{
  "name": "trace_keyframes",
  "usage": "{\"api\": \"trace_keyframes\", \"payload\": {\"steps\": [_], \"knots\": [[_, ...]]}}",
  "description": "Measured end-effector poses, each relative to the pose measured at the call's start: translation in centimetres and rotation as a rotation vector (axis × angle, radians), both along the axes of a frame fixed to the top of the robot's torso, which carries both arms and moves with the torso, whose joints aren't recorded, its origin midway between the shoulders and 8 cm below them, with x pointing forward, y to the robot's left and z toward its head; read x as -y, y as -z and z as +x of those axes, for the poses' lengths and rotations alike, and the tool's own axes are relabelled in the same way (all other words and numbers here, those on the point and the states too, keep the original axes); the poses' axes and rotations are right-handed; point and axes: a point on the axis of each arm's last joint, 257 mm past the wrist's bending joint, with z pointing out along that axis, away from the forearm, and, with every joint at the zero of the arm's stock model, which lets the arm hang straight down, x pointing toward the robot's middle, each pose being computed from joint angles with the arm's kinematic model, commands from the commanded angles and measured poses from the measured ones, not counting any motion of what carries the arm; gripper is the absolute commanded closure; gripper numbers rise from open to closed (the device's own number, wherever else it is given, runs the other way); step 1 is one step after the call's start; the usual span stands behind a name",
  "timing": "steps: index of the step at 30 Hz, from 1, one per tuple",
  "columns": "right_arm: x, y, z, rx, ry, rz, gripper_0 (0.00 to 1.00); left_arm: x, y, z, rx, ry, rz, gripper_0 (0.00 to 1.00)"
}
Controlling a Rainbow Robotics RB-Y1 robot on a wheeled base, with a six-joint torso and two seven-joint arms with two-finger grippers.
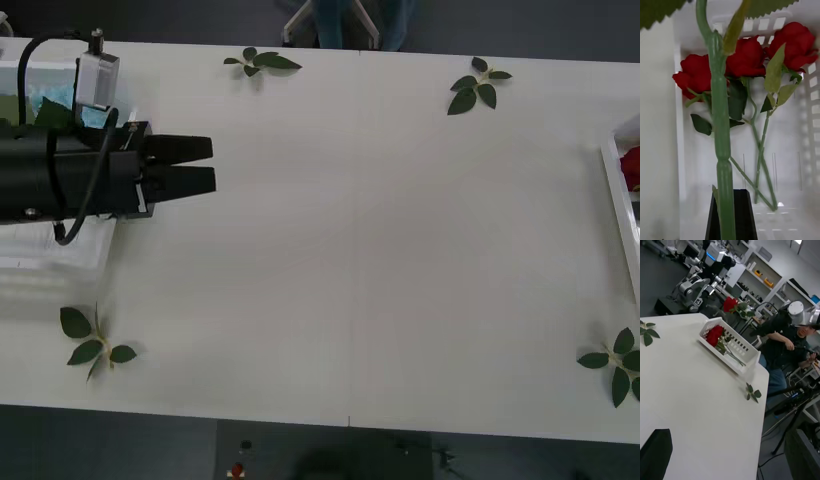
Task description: Put the red flowers into the right box and the blue flowers into the left box
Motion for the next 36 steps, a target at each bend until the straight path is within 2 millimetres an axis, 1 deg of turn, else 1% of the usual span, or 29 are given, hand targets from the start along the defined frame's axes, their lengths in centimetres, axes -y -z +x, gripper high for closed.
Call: {"api": "trace_keyframes", "payload": {"steps": [3, 4, 5, 6, 7, 8, 9, 15, 18, 22, 27, 29, 31, 33, 36], "knots": [[0.8, 0.7, 0.1, 0.007, 0.011, -0.033, 1.00, 1.4, -0.3, -0.4, 0.005, -0.009, -0.013, 0.14], [1.0, 0.8, 0.2, 0.009, 0.014, -0.039, 0.98, 1.7, -0.3, -0.5, 0.005, -0.009, -0.015, 0.13], [1.1, 0.9, 0.2, 0.013, 0.017, -0.041, 0.89, 2.0, -0.2, -0.7, 0.004, -0.007, -0.016, 0.13], [1.2, 0.8, 0.3, 0.019, 0.021, -0.043, 0.58, 2.1, -0.2, -0.8, 0.003, -0.003, -0.016, 0.13], [1.4, 0.8, 0.4, 0.025, 0.025, -0.047, 0.31, 2.2, -0.1, -0.9, 0.001, -0.001, -0.016, 0.13], [1.5, 0.7, 0.5, 0.032, 0.029, -0.052, 0.17, 2.2, 0.0, -1.0, 0.000, 0.000, -0.016, 0.13], [1.7, 0.8, 0.6, 0.036, 0.033, -0.056, 0.00, 2.2, 0.0, -1.0, -0.001, 0.000, -0.015, 0.13], [1.6, 1.8, 0.2, 0.028, 0.045, -0.042, 0.00, 2.2, 0.1, -1.0, -0.003, -0.001, -0.015, 0.13], [1.6, 1.9, 0.2, 0.028, 0.046, -0.037, 0.00, 2.2, 0.1, -1.0, -0.003, -0.001, -0.015, 0.13], [1.1, 1.8, 0.4, 0.033, 0.042, -0.022, 0.00, 2.2, 0.1, -0.9, -0.003, -0.002, -0.015, 0.14], [-0.2, 1.8, 0.8, 0.039, 0.024, -0.003, 0.00, 2.1, 0.1, -0.9, -0.004, -0.004, -0.015, 0.13], [-1.3, 1.5, 1.2, 0.056, 0.032, 0.065, 0.00, 2.1, 0.1, -0.9, -0.004, -0.004, -0.015, 0.13], [-3.1, 1.4, 1.4, 0.051, 0.015, 0.131, 0.00, 2.1, 0.1, -0.9, -0.004, -0.004, -0.015, 0.13], [-5.6, 1.2, 1.7, 0.040, -0.039, 0.181, 0.00, 2.1, 0.1, -0.9, -0.004, -0.004, -0.015, 0.13], [-10.3, -0.3, 3.1, 0.080, -0.169, 0.246, 0.00, 2.1, 0.2, -0.9, -0.004, -0.004, -0.015, 0.14]]}}
